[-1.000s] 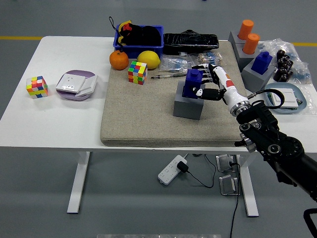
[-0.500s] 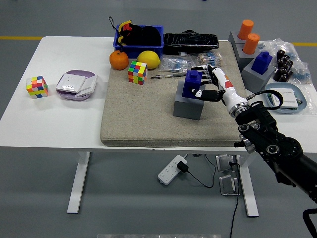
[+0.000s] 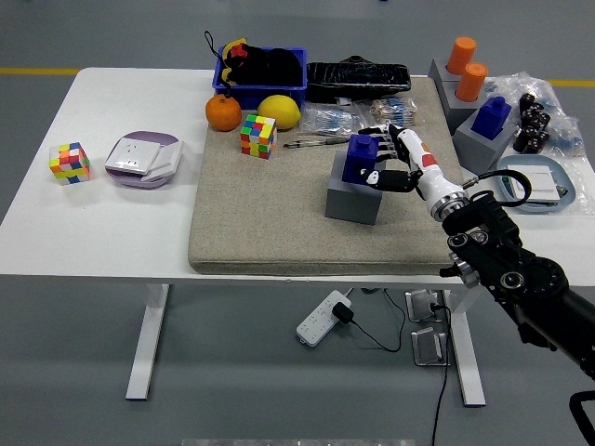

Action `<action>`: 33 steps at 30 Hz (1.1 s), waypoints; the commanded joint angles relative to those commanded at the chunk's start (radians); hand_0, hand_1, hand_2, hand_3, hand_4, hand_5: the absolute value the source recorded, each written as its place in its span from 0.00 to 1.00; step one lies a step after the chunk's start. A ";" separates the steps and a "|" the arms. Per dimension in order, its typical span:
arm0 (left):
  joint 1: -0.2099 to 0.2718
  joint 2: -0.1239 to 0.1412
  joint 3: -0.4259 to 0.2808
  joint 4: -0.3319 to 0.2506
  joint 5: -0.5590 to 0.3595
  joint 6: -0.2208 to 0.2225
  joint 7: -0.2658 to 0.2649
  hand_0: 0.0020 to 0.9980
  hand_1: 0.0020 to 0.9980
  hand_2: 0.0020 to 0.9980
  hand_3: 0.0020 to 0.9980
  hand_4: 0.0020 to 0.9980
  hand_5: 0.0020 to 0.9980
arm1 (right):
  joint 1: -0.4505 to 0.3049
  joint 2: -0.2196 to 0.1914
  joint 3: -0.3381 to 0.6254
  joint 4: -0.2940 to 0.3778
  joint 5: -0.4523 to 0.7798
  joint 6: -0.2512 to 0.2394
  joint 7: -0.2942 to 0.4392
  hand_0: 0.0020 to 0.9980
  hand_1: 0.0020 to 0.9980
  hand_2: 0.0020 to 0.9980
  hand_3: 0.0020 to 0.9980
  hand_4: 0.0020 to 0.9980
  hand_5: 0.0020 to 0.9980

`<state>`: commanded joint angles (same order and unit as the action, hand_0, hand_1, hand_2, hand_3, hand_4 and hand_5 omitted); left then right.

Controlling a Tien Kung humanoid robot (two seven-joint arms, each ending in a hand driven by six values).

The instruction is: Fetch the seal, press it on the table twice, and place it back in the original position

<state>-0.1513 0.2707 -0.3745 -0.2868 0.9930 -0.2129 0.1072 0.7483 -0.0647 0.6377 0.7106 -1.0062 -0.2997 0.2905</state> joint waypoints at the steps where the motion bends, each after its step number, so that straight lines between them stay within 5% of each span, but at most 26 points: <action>1: 0.000 0.000 0.000 0.000 0.000 0.000 0.000 0.82 0.79 0.75 0.81 0.73 0.38 | 0.000 0.000 -0.001 0.000 0.000 0.000 0.000 0.62 0.47 0.49 0.51 0.67 0.00; 18: -0.001 0.000 0.001 0.000 -0.002 -0.002 0.001 0.83 0.79 0.75 0.81 0.73 0.38 | 0.004 0.003 -0.013 -0.003 0.017 0.017 -0.003 0.70 0.60 0.62 0.60 0.71 0.00; 19: -0.001 0.000 0.002 0.000 -0.002 -0.002 0.001 0.82 0.79 0.75 0.81 0.73 0.38 | 0.004 0.003 -0.014 -0.004 0.018 0.017 -0.002 0.79 0.78 0.77 0.75 0.87 0.00; 33: 0.000 -0.001 0.001 0.000 -0.003 -0.004 0.002 0.83 0.79 0.75 0.81 0.73 0.38 | 0.006 0.005 -0.015 -0.006 0.018 0.017 -0.001 0.82 0.83 0.82 0.83 0.92 0.00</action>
<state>-0.1513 0.2701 -0.3732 -0.2868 0.9895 -0.2173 0.1094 0.7541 -0.0599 0.6223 0.7041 -0.9886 -0.2829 0.2899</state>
